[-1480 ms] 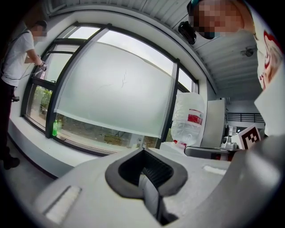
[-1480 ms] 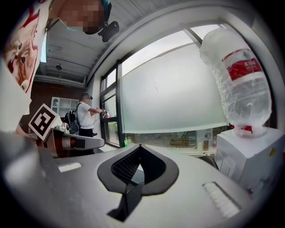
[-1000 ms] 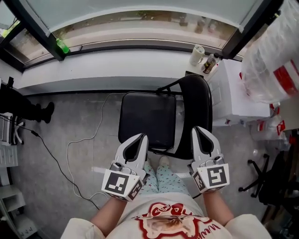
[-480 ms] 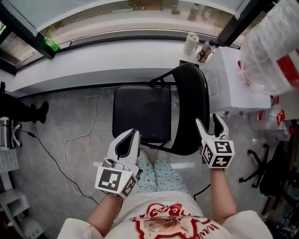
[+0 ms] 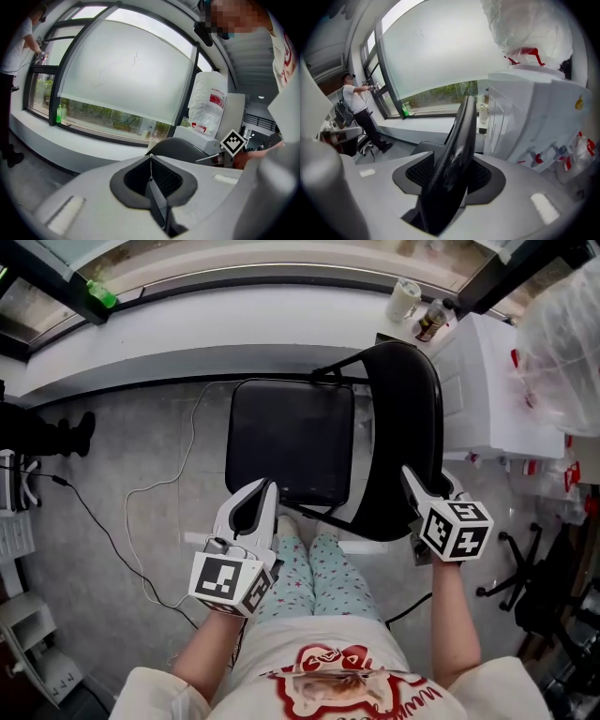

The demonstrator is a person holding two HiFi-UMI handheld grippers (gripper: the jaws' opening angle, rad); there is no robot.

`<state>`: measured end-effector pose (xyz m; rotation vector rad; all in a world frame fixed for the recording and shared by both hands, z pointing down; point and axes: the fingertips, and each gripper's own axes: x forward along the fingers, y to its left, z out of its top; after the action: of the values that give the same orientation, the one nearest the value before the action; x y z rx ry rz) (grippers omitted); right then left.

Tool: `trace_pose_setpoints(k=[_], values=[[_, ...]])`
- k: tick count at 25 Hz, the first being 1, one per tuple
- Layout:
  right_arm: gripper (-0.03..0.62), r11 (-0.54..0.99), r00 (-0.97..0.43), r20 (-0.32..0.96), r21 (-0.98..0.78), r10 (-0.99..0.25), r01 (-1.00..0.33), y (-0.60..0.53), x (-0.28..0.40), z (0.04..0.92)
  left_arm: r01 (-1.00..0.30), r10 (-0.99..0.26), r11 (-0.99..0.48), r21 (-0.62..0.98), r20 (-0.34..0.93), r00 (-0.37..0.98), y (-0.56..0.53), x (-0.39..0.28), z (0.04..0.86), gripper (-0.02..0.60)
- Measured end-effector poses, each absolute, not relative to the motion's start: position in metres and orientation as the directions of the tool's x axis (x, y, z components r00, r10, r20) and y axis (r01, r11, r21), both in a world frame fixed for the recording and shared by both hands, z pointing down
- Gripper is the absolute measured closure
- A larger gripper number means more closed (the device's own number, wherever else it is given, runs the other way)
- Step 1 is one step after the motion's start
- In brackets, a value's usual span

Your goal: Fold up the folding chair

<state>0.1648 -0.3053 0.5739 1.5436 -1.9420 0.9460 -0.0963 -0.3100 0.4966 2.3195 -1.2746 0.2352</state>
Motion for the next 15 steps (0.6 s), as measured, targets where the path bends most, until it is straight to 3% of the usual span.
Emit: trace_pose_setpoints(k=[6,15], values=[[0.464,0.033,-0.316,0.723,-0.377,-0.614,-0.926,-0.303,0.158,0.579,-0.861,-0.753,-0.391,0.326,0.424,0.503,-0.32,-0.121,0.539,0.574],[0.48,-0.006,-0.3,0.76,-0.371,-0.576,-0.929,-0.299,0.159,0.587,-0.898,-0.723,-0.284,0.337,0.54,0.431,-0.337,-0.174,0.642,0.484]])
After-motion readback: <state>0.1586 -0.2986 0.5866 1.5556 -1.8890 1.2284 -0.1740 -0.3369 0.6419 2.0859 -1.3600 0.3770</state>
